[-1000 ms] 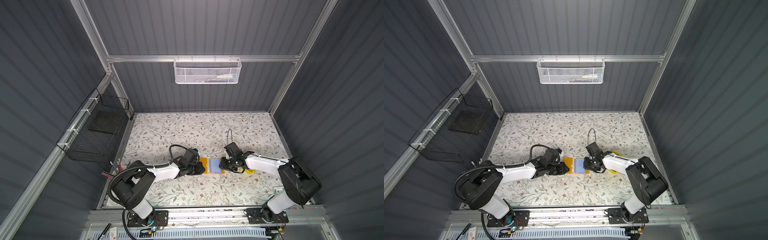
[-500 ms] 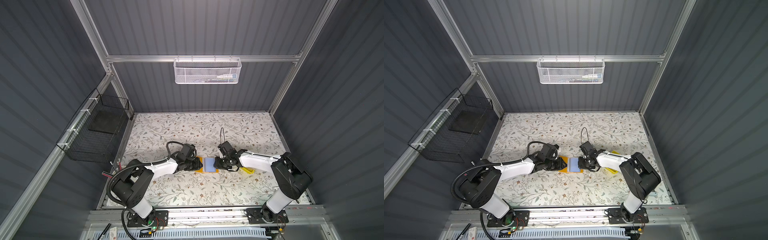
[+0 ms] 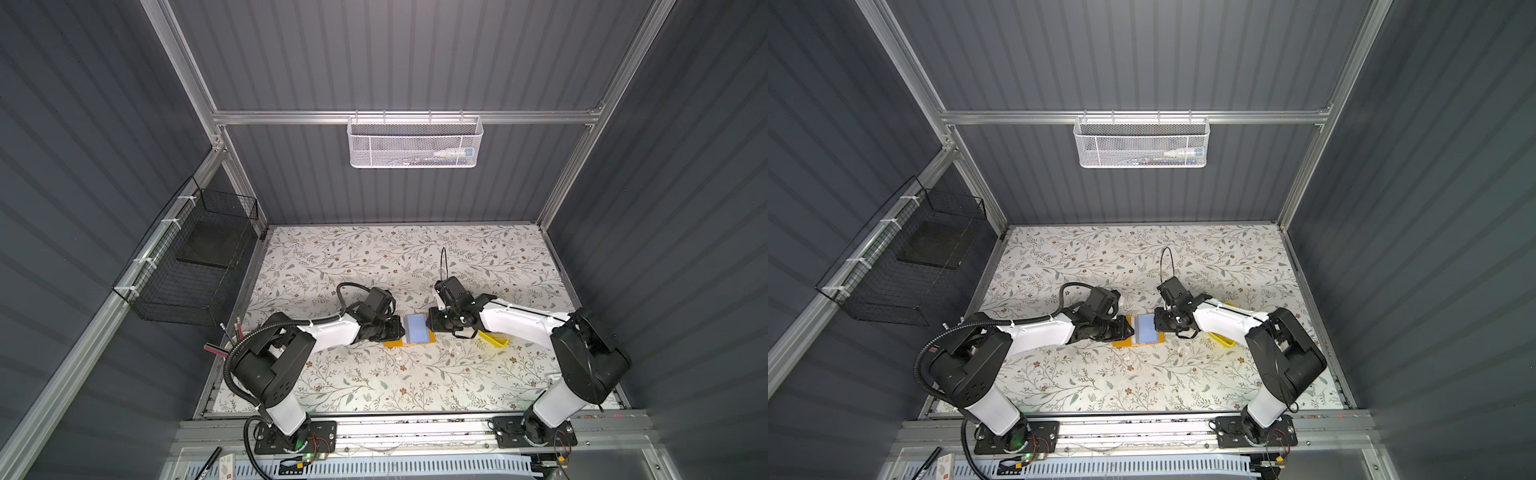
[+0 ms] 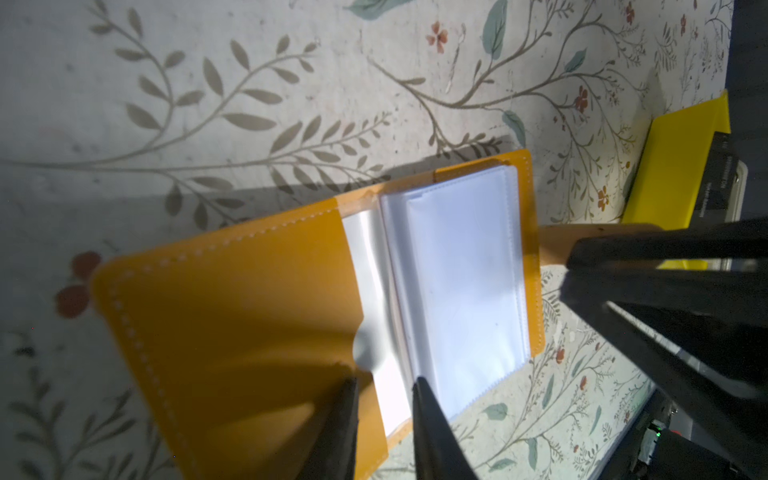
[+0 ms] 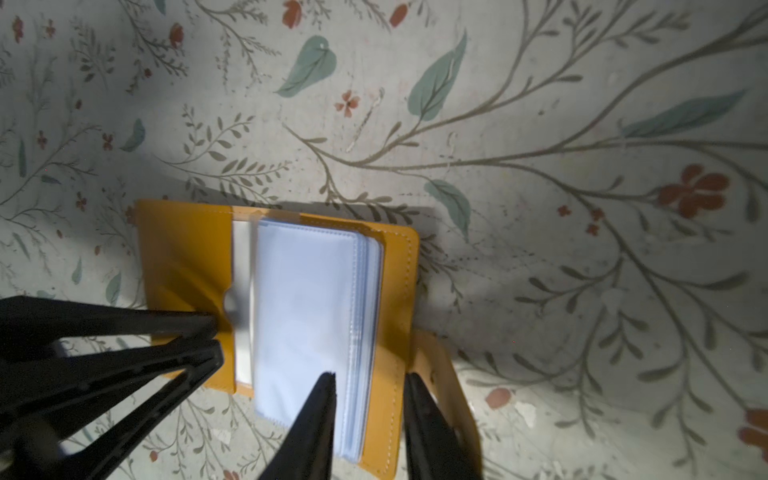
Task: Put the credit cards into the card holder
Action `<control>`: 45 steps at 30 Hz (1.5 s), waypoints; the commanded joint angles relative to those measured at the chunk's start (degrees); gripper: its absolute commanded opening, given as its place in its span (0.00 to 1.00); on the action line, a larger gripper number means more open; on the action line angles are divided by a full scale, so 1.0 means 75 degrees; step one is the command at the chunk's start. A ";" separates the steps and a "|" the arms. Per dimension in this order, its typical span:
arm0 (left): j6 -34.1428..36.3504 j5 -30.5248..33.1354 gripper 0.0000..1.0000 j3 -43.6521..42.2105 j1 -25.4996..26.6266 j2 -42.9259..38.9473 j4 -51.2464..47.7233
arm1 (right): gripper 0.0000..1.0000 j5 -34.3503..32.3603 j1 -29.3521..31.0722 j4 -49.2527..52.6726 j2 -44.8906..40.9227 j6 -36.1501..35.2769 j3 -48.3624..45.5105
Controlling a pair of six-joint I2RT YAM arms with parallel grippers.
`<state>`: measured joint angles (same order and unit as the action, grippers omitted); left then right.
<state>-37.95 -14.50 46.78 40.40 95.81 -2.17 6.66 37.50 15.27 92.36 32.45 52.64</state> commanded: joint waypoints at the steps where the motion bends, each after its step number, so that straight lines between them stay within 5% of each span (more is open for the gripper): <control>1: -0.0034 0.0012 0.25 -0.0180 -0.0020 0.0075 0.0077 | 0.31 -0.0111 0.0144 0.0206 -0.0243 -0.0080 0.0210; 10: -0.0095 -0.0021 0.25 -0.0299 -0.0020 0.0023 0.0190 | 0.27 0.0612 0.0368 0.0000 0.0451 0.0150 0.0683; 24: -0.0199 -0.0145 0.24 -0.0606 -0.0049 -0.0090 0.0400 | 0.25 -0.0419 0.0391 0.0653 0.1233 0.0156 0.0510; 45: -0.0819 -0.1770 0.25 -0.1693 -0.0506 -0.0201 0.2786 | 0.24 -0.0491 0.0449 0.0212 0.0954 0.0209 -0.0011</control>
<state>-43.31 -25.76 34.83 36.71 94.83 18.74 4.89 40.77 14.09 99.39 33.61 54.98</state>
